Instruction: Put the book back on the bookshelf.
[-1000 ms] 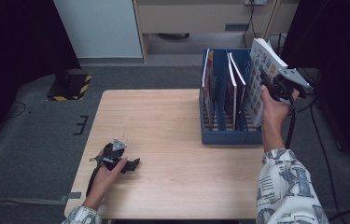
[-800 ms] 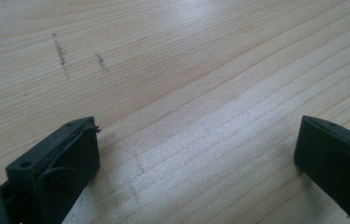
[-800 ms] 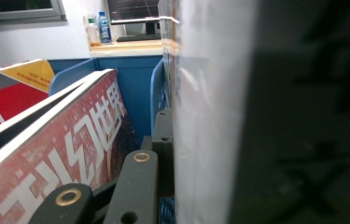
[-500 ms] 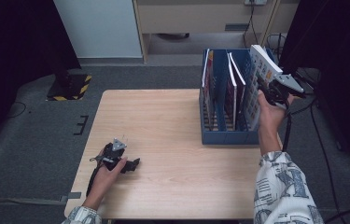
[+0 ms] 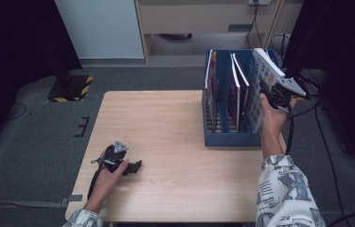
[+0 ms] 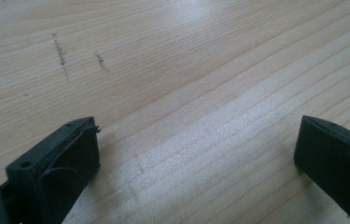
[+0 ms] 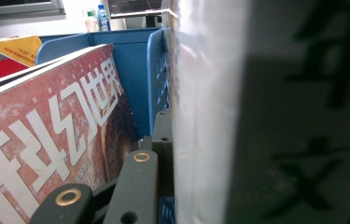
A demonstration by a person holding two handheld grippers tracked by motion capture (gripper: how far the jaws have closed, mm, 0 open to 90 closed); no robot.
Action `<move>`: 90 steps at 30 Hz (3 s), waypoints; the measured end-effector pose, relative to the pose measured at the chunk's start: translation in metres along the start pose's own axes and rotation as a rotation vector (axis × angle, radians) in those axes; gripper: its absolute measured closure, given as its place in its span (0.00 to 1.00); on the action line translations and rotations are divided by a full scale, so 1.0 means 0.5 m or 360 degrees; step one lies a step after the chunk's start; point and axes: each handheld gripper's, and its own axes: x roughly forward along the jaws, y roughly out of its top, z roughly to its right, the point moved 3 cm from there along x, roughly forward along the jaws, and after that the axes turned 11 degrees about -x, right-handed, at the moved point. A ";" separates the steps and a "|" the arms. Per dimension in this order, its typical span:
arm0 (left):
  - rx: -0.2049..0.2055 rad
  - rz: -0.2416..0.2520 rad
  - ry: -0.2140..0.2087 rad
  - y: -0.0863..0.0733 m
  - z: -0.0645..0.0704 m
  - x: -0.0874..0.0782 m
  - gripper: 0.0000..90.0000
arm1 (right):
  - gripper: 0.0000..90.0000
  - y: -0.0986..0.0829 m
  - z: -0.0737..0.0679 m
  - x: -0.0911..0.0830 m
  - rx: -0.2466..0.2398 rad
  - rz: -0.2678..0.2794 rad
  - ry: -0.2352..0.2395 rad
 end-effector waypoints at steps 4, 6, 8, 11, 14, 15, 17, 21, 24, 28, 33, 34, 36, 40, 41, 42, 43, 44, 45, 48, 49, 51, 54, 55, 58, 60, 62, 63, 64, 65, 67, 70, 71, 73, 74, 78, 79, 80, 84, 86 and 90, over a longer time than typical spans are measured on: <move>0.0000 -0.0001 0.0000 0.000 0.000 0.000 0.00 | 0.82 -0.005 0.000 0.000 0.0000 -0.0008 0.0002; 0.0000 0.0000 0.0000 0.000 0.000 0.000 0.00 | 0.82 -0.007 0.000 0.001 0.0002 -0.0012 0.0004; 0.0000 -0.0001 0.0000 0.000 0.000 0.000 0.00 | 0.82 -0.010 -0.001 0.002 0.0003 -0.0021 0.0007; 0.0000 -0.0001 0.0000 0.000 0.000 0.000 0.00 | 0.82 -0.011 -0.002 0.003 -0.0001 -0.0027 0.0008; 0.0002 -0.0002 -0.0001 0.000 0.000 0.000 0.00 | 0.82 -0.010 -0.001 0.003 0.0003 -0.0028 0.0015; 0.0004 -0.0004 -0.0002 0.001 0.000 0.000 0.00 | 0.82 -0.010 -0.001 0.003 0.0007 -0.0024 0.0014; 0.0004 -0.0003 -0.0003 0.001 0.001 0.001 0.00 | 0.82 -0.010 0.000 0.003 0.0012 -0.0024 0.0018; 0.0005 -0.0003 -0.0001 0.001 0.001 0.000 0.00 | 0.82 -0.012 -0.001 0.004 0.0014 -0.0041 0.0030; 0.0005 -0.0003 -0.0002 0.001 0.001 0.001 0.00 | 0.82 -0.014 -0.002 0.005 0.0015 -0.0053 0.0039; 0.0007 -0.0003 -0.0004 0.001 0.001 0.001 0.00 | 0.82 -0.019 -0.003 0.007 0.0009 -0.0067 0.0046; 0.0008 -0.0003 -0.0004 0.001 0.001 0.001 0.00 | 0.82 -0.029 -0.008 0.009 0.0005 -0.0083 0.0066; 0.0008 -0.0002 -0.0003 0.001 0.001 0.001 0.00 | 0.82 -0.030 -0.008 0.009 0.0007 -0.0079 0.0065; 0.0008 -0.0002 -0.0003 0.001 0.001 0.001 0.00 | 0.82 -0.030 -0.008 0.009 0.0009 -0.0080 0.0068; 0.0008 -0.0002 -0.0003 0.001 0.001 0.001 0.00 | 0.81 -0.027 -0.007 0.008 -0.0003 -0.0100 0.0087; 0.0010 -0.0002 -0.0002 0.001 0.002 0.001 0.00 | 0.81 -0.025 -0.007 0.008 0.0002 -0.0093 0.0099; 0.0011 -0.0002 -0.0001 0.001 0.002 0.001 0.00 | 0.80 -0.020 -0.008 0.006 0.0003 -0.0092 0.0111; 0.0012 -0.0002 -0.0001 0.001 0.002 0.001 0.00 | 0.80 -0.019 -0.009 0.005 -0.0010 -0.0095 0.0118; 0.0011 -0.0002 -0.0001 0.001 0.002 0.001 0.00 | 0.81 -0.017 -0.009 0.004 -0.0027 -0.0104 0.0122; 0.0011 -0.0002 0.0000 0.001 0.002 0.001 0.00 | 0.80 -0.016 -0.010 0.003 -0.0037 -0.0106 0.0130; 0.0011 -0.0002 0.0000 0.001 0.002 0.001 0.00 | 0.80 -0.014 -0.011 0.002 -0.0016 -0.0096 0.0156; 0.0011 -0.0002 -0.0001 0.001 0.002 0.001 0.00 | 0.79 -0.012 -0.011 0.002 -0.0006 -0.0083 0.0159; 0.0011 -0.0002 -0.0001 0.001 0.002 0.001 0.00 | 0.79 -0.002 -0.013 0.000 -0.0012 -0.0060 0.0175; 0.0012 -0.0002 -0.0001 0.001 0.002 0.001 0.00 | 0.81 0.008 -0.018 -0.001 -0.0101 -0.0077 0.0151; 0.0012 -0.0002 -0.0002 0.001 0.002 0.001 0.00 | 0.81 0.008 -0.015 -0.003 -0.0085 -0.0068 0.0154; 0.0012 -0.0002 -0.0002 0.001 0.002 0.001 0.00 | 0.82 0.013 -0.011 -0.008 -0.0076 -0.0056 0.0114; 0.0012 -0.0002 -0.0002 0.001 0.002 0.001 0.00 | 0.82 0.016 -0.008 -0.010 -0.0072 -0.0049 0.0112; 0.0013 -0.0002 -0.0003 0.001 0.002 0.001 0.00 | 0.82 0.019 -0.006 -0.011 -0.0071 -0.0047 0.0100; 0.0013 -0.0002 -0.0003 0.001 0.003 0.001 0.00 | 0.82 0.021 -0.006 -0.011 -0.0073 -0.0044 0.0100; 0.0013 -0.0002 -0.0003 0.001 0.003 0.001 0.00 | 0.82 0.022 -0.006 -0.011 -0.0078 -0.0040 0.0090; 0.0013 -0.0003 -0.0003 0.001 0.003 0.001 0.00 | 0.82 0.023 -0.005 -0.012 -0.0081 -0.0035 0.0073; 0.0013 -0.0002 -0.0003 0.001 0.003 0.001 0.00 | 0.82 0.027 -0.003 -0.012 -0.0087 -0.0016 0.0048; 0.0013 -0.0002 -0.0003 0.001 0.003 0.001 0.00 | 0.82 0.035 0.001 -0.009 -0.0087 -0.0001 0.0032; 0.0013 -0.0002 -0.0003 0.001 0.003 0.001 0.00 | 0.82 0.038 0.001 -0.007 -0.0093 0.0002 0.0028; 0.0013 -0.0003 -0.0003 0.001 0.003 0.001 0.00 | 0.82 0.044 0.001 -0.003 -0.0106 0.0007 0.0023; 0.0013 -0.0002 -0.0003 0.001 0.003 0.001 0.00 | 0.82 0.045 0.000 -0.001 -0.0117 0.0009 0.0015; 0.0014 -0.0002 -0.0003 0.001 0.003 0.001 0.00 | 0.82 0.048 0.000 0.005 -0.0116 0.0022 -0.0007; 0.0014 -0.0002 -0.0003 0.001 0.003 0.001 0.00 | 0.82 0.048 0.000 0.006 -0.0115 0.0025 -0.0008; 0.0013 -0.0002 -0.0003 0.001 0.003 0.001 0.00 | 0.82 0.048 0.000 0.007 -0.0111 0.0025 -0.0012; 0.0013 -0.0002 -0.0003 0.001 0.003 0.001 0.00 | 0.82 0.048 -0.002 0.010 -0.0123 0.0022 -0.0025; 0.0013 -0.0002 -0.0004 0.001 0.003 0.001 0.00 | 0.82 0.046 -0.002 0.011 -0.0113 0.0020 -0.0013; 0.0013 -0.0002 -0.0003 0.001 0.003 0.001 0.00 | 0.82 0.042 -0.003 0.013 -0.0117 0.0016 -0.0011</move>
